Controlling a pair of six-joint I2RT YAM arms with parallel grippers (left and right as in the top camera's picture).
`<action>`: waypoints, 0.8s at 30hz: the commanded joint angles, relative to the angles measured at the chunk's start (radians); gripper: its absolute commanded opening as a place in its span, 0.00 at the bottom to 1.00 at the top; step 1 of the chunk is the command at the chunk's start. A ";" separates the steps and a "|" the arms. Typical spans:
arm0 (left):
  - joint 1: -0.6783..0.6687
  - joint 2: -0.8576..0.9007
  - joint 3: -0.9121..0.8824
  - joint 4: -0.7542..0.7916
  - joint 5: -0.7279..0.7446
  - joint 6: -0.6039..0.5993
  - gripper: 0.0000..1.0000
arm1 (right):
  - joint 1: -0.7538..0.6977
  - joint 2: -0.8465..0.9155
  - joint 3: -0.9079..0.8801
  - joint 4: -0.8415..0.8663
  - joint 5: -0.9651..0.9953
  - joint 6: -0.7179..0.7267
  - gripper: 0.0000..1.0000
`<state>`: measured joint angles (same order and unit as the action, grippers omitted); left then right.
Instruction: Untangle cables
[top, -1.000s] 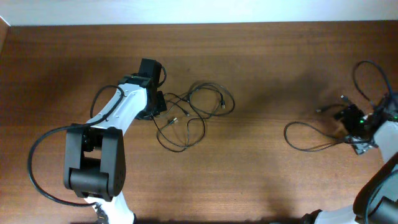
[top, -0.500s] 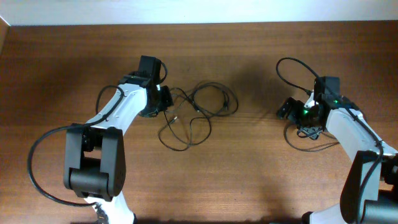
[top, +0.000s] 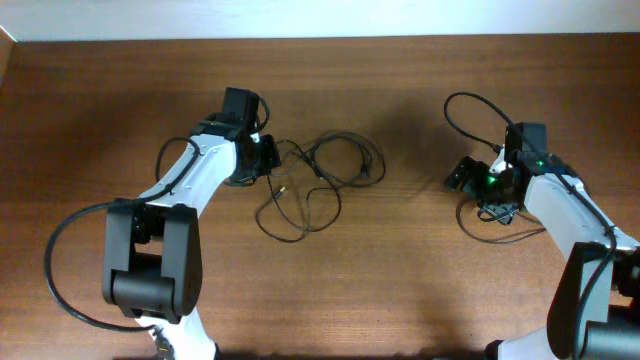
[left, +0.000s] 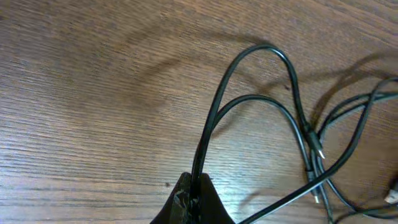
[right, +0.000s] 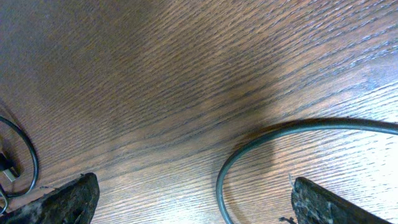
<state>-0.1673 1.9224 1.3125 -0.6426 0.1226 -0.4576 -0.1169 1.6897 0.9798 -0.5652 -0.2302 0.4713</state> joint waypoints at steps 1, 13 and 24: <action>-0.003 -0.006 -0.008 0.002 0.069 -0.005 0.00 | 0.005 0.005 0.010 0.001 -0.002 -0.004 0.98; 0.000 -0.006 -0.008 0.000 0.003 0.002 0.49 | 0.005 0.005 0.010 0.001 -0.002 -0.004 0.98; -0.009 -0.006 -0.158 0.184 -0.101 0.002 0.35 | 0.005 0.005 0.010 0.001 -0.002 -0.004 0.98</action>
<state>-0.1719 1.9224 1.2068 -0.5041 0.0322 -0.4606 -0.1169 1.6897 0.9798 -0.5648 -0.2306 0.4706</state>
